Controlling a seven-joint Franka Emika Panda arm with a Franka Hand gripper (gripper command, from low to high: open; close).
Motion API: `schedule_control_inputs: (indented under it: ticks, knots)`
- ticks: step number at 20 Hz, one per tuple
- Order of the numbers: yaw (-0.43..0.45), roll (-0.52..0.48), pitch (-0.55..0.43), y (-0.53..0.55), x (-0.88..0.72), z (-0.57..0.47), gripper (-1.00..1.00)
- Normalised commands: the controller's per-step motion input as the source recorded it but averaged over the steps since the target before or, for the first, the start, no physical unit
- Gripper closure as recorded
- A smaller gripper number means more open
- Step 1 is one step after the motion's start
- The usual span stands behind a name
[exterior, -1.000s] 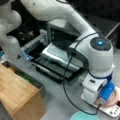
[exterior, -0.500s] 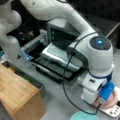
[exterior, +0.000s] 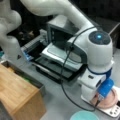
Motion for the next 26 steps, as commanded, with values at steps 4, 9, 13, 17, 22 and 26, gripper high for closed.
schedule_control_inputs:
  ticks: [4,9,13,17,22,26]
  knots:
    - [-0.022,-0.127,-0.024,-0.22,-0.19,0.14,-1.0]
    - [0.037,-0.047,-0.047,-0.27,-0.15,0.04,-1.0]
    - [0.101,0.023,-0.048,-0.38,-0.12,0.0,-1.0]
    - [0.144,0.045,-0.027,-0.6,-0.06,0.01,-1.0]
    - [0.169,0.069,-0.011,-0.45,0.01,0.02,-1.0]
    - [0.198,0.053,0.003,-0.24,0.13,0.0,-1.0]
